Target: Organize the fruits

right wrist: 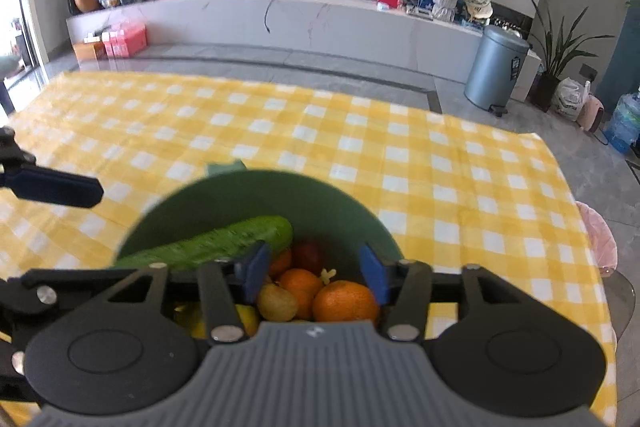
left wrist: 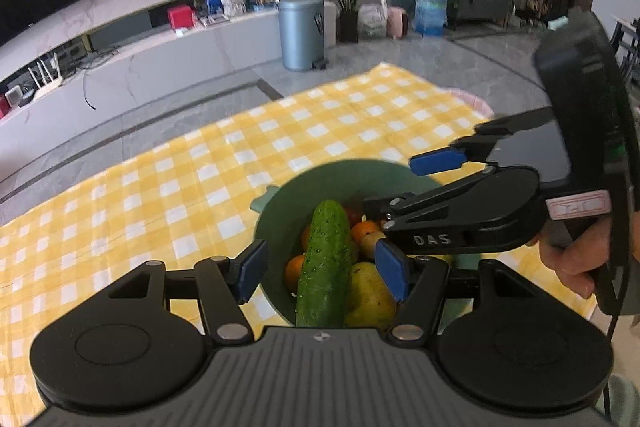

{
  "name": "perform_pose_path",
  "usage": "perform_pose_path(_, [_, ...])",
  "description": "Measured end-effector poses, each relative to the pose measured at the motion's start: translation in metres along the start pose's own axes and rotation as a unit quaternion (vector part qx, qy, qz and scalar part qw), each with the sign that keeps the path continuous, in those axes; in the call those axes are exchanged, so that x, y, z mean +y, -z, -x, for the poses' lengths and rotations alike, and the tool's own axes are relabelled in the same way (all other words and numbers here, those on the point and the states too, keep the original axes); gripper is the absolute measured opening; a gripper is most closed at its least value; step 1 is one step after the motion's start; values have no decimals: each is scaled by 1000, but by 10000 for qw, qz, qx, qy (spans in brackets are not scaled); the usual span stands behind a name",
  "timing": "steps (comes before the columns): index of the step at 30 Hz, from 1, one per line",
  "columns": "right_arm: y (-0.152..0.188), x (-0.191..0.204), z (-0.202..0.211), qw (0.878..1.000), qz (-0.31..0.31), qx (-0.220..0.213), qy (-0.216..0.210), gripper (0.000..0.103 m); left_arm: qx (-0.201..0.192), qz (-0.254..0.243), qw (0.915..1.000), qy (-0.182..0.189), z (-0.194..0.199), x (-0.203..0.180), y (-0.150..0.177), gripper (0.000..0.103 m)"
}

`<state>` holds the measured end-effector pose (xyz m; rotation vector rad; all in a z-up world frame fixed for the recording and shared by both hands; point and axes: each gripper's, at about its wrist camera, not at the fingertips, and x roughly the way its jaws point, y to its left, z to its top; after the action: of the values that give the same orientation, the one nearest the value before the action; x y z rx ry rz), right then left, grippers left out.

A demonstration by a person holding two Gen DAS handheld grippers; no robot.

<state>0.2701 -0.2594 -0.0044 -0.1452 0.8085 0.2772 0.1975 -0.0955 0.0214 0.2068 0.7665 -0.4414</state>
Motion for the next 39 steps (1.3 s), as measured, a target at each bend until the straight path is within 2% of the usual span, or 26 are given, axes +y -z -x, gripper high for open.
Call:
perform_pose_path(2, [0,0,18,9999,-82,-138,-29,63,-159,56,9999,-32,15,-1,1,74])
perform_pose_path(5, [4,2,49,9989,-225,-405,-55,73,-428,129,9989,-140,38,-3,6,80])
perform_pose_path(7, [9,5,70,9977,-317,-600,-20,75,-575,208,9977,-276,53,-3,11,82])
perform_pose_path(9, [17,9,91,9957,-455,-810,13,76,-699,278,9964,-393,65,-2,17,90])
perform_pose_path(11, [29,14,113,9925,-633,-1048,57,83,-847,357,9944,-519,77,-1,25,91])
perform_pose_path(14, [47,27,140,9870,-864,-1353,73,85,-983,423,9917,-717,92,1,39,91])
perform_pose_path(18, [75,50,165,9803,-1131,-1612,162,88,-914,511,9901,-938,102,5,56,91])
perform_pose_path(22, [97,75,177,9769,-1173,-1762,303,88,-1042,467,9859,-1222,105,3,78,92])
perform_pose_path(27, [116,101,183,9760,-1109,-1830,408,92,-979,455,9822,-1536,99,0,103,92])
perform_pose_path(29, [123,111,180,9774,-1052,-1787,422,96,-893,522,9825,-1549,94,1,113,92])
perform_pose_path(34, [139,125,166,9804,-1006,-1613,517,96,-651,490,9862,-1443,83,3,127,92])
perform_pose_path(39, [159,124,154,9771,-1217,-1620,653,96,-569,408,9877,-1401,76,4,135,92])
